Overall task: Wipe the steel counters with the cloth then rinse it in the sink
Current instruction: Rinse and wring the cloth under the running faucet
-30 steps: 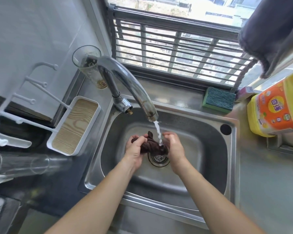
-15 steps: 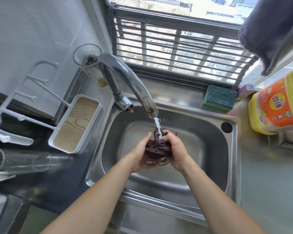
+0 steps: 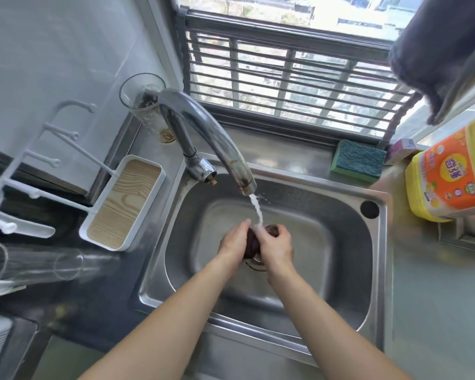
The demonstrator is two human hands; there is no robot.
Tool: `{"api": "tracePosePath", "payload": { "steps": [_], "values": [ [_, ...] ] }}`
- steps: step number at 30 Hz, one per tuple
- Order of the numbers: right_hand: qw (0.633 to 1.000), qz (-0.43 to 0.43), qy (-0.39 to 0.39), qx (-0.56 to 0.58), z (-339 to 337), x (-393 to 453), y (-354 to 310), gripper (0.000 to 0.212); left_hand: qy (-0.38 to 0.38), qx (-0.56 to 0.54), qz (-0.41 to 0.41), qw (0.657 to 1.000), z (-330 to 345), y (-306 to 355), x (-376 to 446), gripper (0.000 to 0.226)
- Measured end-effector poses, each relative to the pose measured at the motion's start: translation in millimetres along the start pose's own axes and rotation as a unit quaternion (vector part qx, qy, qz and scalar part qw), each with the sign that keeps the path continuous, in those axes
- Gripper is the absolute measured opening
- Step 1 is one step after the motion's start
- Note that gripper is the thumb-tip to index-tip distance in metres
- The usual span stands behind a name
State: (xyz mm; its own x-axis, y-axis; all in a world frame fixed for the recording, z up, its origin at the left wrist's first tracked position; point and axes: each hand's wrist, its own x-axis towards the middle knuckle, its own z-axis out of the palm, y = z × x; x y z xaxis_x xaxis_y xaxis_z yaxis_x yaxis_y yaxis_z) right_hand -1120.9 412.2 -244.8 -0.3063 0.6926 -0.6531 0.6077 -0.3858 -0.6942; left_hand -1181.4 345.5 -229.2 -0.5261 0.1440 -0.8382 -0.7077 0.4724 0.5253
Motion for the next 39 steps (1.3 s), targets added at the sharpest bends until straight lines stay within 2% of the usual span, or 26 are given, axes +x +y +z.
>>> {"api": "tracePosePath", "payload": {
  "steps": [2, 3, 4, 6, 7, 10, 12, 15, 16, 20, 22, 23, 24, 26, 28, 29, 32, 34, 38, 39],
  "values": [
    [0.999, -0.005, 0.034, 0.037, -6, 9, -13, 0.036, -0.069, -0.025, -0.036, 0.997, -5, -1, -4, 0.043],
    [0.999, -0.012, 0.041, 0.03, -7, 11, -17, 0.04, -0.108, -0.06, -0.043, 0.991, -5, -2, -4, 0.04],
    [0.999, -0.024, 0.044, 0.009, -7, 11, -20, 0.042, -0.114, -0.082, -0.035, 0.989, -4, -3, -2, 0.034],
    [0.995, -0.068, 0.052, -0.06, -3, 1, -16, 0.037, -0.052, -0.093, 0.006, 0.994, -1, -3, 5, 0.025],
    [0.989, -0.106, 0.051, -0.091, 0, -10, -10, 0.033, -0.019, -0.109, 0.015, 0.994, 0, -1, 8, 0.027],
    [0.97, -0.212, 0.023, -0.115, 7, -43, 3, 0.024, 0.009, -0.13, 0.015, 0.991, 1, 2, 11, 0.026],
    [0.979, -0.168, 0.04, -0.107, 7, -32, -6, 0.026, -0.001, -0.117, 0.027, 0.993, 5, 1, -3, 0.019],
    [0.994, -0.009, 0.056, -0.092, -5, 13, -28, 0.023, -0.075, -0.06, 0.03, 0.995, 13, -4, -18, 0.019],
    [0.995, -0.009, 0.045, -0.092, -10, 21, -32, 0.021, -0.092, -0.053, 0.021, 0.994, 14, -2, -20, 0.019],
    [0.982, -0.164, -0.005, -0.091, -7, -16, -19, 0.021, -0.06, -0.175, -0.068, 0.98, 9, 15, -4, 0.049],
    [0.967, -0.229, -0.04, -0.103, -4, -44, -7, 0.019, -0.03, -0.196, -0.043, 0.979, 10, 21, 1, 0.059],
    [0.966, -0.236, -0.031, -0.104, -2, -44, -5, 0.021, -0.026, -0.183, -0.027, 0.982, 11, 21, 1, 0.056],
    [0.973, -0.21, -0.006, -0.097, -1, -35, -8, 0.025, -0.028, -0.159, -0.011, 0.987, 12, 19, -2, 0.047],
    [0.99, -0.091, 0.057, -0.087, -2, -6, -21, 0.033, -0.064, -0.115, 0.01, 0.991, 20, 14, -12, 0.029],
    [0.994, 0.006, 0.076, -0.08, -10, 13, -32, 0.038, -0.084, -0.087, 0.022, 0.992, 27, 13, -19, 0.029],
    [0.994, -0.001, 0.074, -0.082, -9, 12, -33, 0.038, -0.078, -0.081, 0.02, 0.994, 26, 15, -18, 0.029],
    [0.984, -0.138, 0.039, -0.102, 4, -35, -28, 0.038, -0.004, -0.11, 0.0, 0.994, 13, 24, -5, 0.033],
    [0.975, -0.184, 0.017, -0.123, 6, -48, -25, 0.043, 0.022, -0.127, -0.005, 0.992, 6, 22, 0, 0.037],
    [0.99, -0.042, 0.048, -0.126, -4, 3, -42, 0.047, -0.051, -0.068, 0.016, 0.996, 17, 12, -16, 0.034],
    [0.991, -0.028, 0.058, -0.121, -7, 8, -45, 0.048, -0.062, -0.064, 0.017, 0.996, 19, 12, -18, 0.034]
  ]
}}
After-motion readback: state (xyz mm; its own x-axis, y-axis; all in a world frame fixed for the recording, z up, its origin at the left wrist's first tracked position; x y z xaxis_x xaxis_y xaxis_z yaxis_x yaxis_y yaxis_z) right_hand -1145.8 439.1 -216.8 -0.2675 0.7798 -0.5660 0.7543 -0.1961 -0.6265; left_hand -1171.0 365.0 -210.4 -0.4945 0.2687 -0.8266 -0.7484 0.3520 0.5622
